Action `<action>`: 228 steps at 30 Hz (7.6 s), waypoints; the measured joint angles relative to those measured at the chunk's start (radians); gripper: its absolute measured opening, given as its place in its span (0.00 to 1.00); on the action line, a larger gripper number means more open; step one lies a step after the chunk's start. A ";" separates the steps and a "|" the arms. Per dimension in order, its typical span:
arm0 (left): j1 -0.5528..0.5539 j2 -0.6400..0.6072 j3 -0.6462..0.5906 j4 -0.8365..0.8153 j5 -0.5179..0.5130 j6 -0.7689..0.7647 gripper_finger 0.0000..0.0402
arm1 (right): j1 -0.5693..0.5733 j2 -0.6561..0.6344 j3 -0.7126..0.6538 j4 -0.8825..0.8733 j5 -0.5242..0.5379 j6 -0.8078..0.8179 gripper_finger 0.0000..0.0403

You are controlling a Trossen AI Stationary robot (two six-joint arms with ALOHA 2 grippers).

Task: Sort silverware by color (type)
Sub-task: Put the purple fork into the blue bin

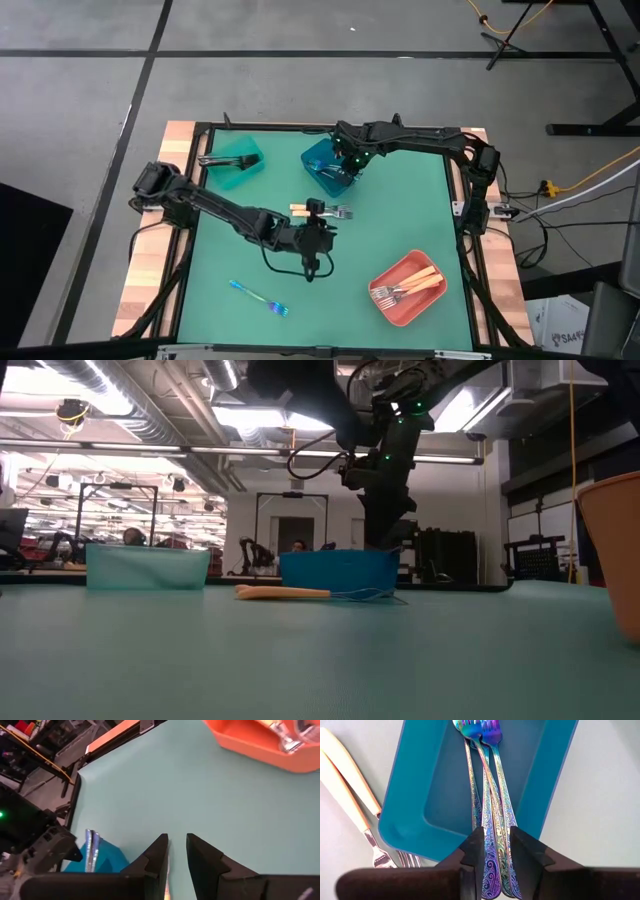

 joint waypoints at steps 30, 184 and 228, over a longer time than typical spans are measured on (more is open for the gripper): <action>-0.314 0.000 0.000 -0.515 0.536 -0.833 0.16 | 0.000 0.000 0.000 0.000 0.000 0.000 0.21; -0.055 0.117 -0.192 0.176 -0.144 -1.043 0.04 | 0.609 -0.815 -0.675 0.340 0.327 0.068 0.21; 0.221 0.116 -0.190 0.924 -0.389 -0.798 0.04 | 0.425 -0.672 -0.752 0.815 0.311 0.174 0.21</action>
